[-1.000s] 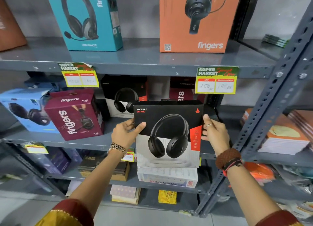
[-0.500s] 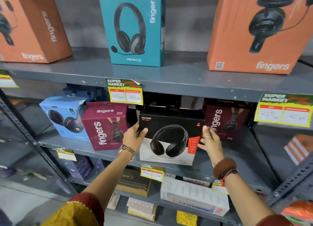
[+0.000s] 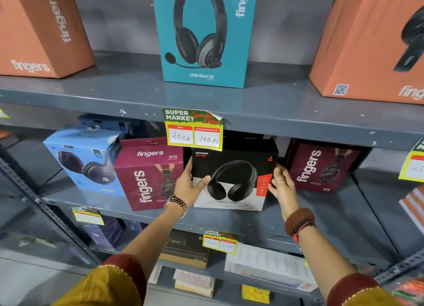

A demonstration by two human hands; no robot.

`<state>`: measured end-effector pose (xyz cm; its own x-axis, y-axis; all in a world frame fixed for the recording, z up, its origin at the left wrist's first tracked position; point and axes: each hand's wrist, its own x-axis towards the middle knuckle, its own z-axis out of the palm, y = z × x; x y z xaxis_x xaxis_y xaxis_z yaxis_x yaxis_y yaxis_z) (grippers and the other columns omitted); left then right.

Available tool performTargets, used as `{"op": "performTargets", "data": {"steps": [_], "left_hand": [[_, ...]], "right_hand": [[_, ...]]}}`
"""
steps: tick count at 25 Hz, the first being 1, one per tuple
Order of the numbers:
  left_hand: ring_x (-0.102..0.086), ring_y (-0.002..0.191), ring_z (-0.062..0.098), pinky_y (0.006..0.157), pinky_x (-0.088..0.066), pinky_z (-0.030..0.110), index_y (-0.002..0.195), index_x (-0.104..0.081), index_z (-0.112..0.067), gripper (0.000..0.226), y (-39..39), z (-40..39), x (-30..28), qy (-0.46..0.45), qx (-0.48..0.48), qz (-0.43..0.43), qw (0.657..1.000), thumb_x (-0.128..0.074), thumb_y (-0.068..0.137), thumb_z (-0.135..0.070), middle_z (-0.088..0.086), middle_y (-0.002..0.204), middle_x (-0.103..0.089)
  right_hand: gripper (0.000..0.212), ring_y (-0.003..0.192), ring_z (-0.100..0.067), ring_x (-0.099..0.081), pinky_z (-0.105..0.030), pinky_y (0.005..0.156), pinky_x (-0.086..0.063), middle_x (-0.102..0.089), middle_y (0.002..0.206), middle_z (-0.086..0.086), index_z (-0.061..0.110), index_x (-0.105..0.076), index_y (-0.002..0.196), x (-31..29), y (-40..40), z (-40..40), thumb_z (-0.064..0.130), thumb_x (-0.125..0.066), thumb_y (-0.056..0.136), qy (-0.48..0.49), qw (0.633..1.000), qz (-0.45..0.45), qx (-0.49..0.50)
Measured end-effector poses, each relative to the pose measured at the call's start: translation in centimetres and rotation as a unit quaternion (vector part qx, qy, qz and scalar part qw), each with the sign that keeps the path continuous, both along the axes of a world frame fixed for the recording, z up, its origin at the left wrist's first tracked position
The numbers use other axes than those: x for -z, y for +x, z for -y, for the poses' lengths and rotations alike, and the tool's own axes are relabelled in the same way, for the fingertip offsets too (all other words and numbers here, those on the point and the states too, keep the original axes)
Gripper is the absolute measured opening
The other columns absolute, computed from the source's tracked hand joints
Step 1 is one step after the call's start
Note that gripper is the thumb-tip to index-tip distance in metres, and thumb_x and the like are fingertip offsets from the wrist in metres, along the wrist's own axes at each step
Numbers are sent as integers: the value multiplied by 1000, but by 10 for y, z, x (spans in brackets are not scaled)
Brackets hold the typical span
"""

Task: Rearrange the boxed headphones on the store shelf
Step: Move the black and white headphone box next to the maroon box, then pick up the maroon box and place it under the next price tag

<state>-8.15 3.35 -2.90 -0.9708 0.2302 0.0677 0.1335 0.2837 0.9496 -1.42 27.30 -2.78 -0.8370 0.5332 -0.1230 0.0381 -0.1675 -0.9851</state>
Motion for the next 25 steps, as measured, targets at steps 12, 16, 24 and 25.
{"op": "performTargets", "data": {"steps": [12, 16, 24, 25], "left_hand": [[-58, 114, 27, 99, -42, 31, 114, -55, -12, 32, 41, 99, 44, 153, -241, 12, 958, -47, 87, 3, 7, 115, -63], [-53, 116, 22, 91, -42, 21, 121, -50, -12, 32, 23, 148, 23, 167, -334, -19, 928, -47, 89, -6, 10, 127, -56], [-54, 113, 16, 91, -44, 23, 132, -43, -9, 41, -7, 158, -4, 160, -205, 42, 965, -42, 94, -27, 10, 131, -53], [-59, 105, 9, 82, -47, 15, 129, -44, -9, 40, -2, 155, -4, 166, -211, 40, 962, -43, 94, -28, 6, 124, -56]], "right_hand": [[14, 76, -24, -61, -20, 62, -56, -62, 86, -14, 3, -59, 96, 34, 23, 116, 5, -45, 92, -67, 992, 94, -54], [32, 112, -20, -54, -20, 87, -48, -58, 123, -11, 3, -53, 124, 5, -4, 181, 10, -48, 92, 48, 980, 20, -195], [66, 139, -21, -34, -40, 116, -26, -31, 154, -5, 19, -18, 148, -19, -50, 222, 45, -42, 92, 131, 973, 26, -191], [65, 138, -21, -36, -41, 116, -27, -33, 153, -5, 19, -20, 147, -20, -49, 222, 44, -41, 92, 127, 973, 26, -189]]}}
